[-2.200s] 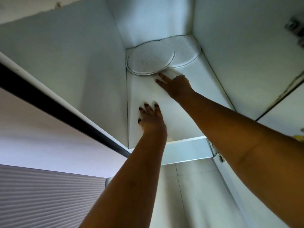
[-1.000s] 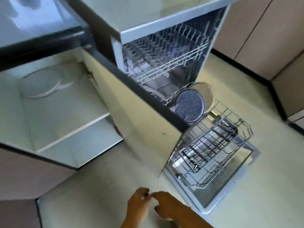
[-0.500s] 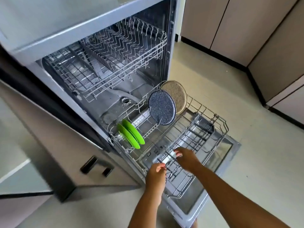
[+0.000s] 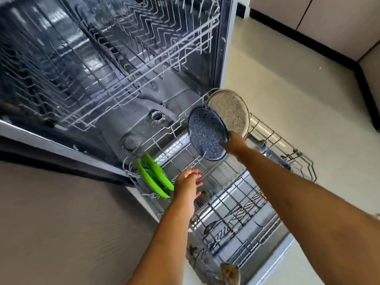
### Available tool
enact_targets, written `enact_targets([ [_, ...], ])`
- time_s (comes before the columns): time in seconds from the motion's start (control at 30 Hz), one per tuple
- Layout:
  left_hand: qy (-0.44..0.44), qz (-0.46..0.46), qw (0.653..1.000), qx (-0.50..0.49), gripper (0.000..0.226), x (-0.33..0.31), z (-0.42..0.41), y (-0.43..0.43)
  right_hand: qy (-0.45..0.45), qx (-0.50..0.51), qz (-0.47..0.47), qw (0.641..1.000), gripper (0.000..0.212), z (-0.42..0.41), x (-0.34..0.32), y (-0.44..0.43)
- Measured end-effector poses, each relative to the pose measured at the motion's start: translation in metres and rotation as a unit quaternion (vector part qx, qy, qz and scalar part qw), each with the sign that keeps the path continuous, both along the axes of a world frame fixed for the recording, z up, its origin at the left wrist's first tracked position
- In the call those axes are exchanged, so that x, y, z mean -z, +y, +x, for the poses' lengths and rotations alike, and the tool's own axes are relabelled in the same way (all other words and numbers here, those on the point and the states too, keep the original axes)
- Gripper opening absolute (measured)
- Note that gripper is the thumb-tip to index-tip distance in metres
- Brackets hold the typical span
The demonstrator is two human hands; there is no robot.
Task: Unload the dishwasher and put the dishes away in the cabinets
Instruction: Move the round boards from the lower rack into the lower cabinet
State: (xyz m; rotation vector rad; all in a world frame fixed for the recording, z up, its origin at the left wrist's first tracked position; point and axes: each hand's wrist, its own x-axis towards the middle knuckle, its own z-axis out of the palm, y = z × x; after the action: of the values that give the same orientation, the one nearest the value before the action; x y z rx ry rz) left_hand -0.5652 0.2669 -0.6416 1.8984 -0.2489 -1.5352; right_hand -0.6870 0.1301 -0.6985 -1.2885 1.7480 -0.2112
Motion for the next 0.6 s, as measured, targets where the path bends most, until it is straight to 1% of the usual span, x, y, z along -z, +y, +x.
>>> enact_targets([
  [0.07, 0.004, 0.010, 1.000, -0.009, 0.027, 0.008, 0.001, -0.006, 0.001, 0.017, 0.013, 1.000, 0.046, 0.005, 0.008, -0.010],
  [0.13, 0.008, 0.024, 1.000, -0.017, 0.028, 0.014, 0.002, -0.009, 0.001, 0.014, -0.001, 1.000, 0.033, 0.007, 0.008, -0.013],
  [0.17, 0.011, 0.035, 0.999, -0.018, 0.028, 0.017, 0.001, -0.011, -0.010, 0.015, -0.023, 1.000, 0.027, 0.008, 0.005, -0.014],
  [0.23, 0.017, 0.052, 0.998, -0.022, 0.028, 0.022, 0.000, -0.015, -0.057, 0.033, -0.097, 0.993, 0.021, 0.010, -0.004, -0.013],
  [0.27, 0.018, 0.057, 0.998, -0.026, 0.028, 0.023, 0.000, -0.016, -0.082, 0.053, -0.136, 0.986, 0.020, 0.012, -0.012, -0.011],
  [0.33, 0.019, 0.065, 0.997, -0.043, 0.023, 0.024, -0.002, -0.021, -0.099, 0.091, -0.203, 0.970, 0.021, 0.013, -0.028, -0.008],
  [0.4, 0.023, 0.064, 0.995, -0.069, 0.013, 0.023, -0.004, -0.024, -0.117, 0.154, -0.249, 0.949, 0.021, 0.009, -0.042, -0.008],
  [0.43, 0.024, 0.064, 0.995, -0.078, 0.015, 0.022, -0.004, -0.027, -0.138, 0.198, -0.252, 0.937, 0.019, 0.006, -0.045, -0.010],
  [0.47, 0.027, 0.062, 0.994, -0.084, 0.025, 0.021, -0.004, -0.029, -0.170, 0.243, -0.233, 0.926, 0.016, 0.004, -0.048, -0.011],
  [0.53, 0.047, 0.040, 0.990, -0.123, 0.047, 0.019, -0.002, -0.034, -0.269, 0.303, -0.140, 0.903, 0.012, 0.002, -0.044, -0.016],
  [0.57, 0.066, 0.018, 0.985, -0.159, 0.052, 0.018, -0.001, -0.037, -0.309, 0.310, -0.090, 0.894, 0.014, 0.002, -0.039, -0.017],
  [0.6, 0.083, -0.008, 0.976, -0.201, 0.051, 0.016, 0.001, -0.039, -0.332, 0.300, -0.046, 0.893, 0.016, 0.002, -0.035, -0.017],
])
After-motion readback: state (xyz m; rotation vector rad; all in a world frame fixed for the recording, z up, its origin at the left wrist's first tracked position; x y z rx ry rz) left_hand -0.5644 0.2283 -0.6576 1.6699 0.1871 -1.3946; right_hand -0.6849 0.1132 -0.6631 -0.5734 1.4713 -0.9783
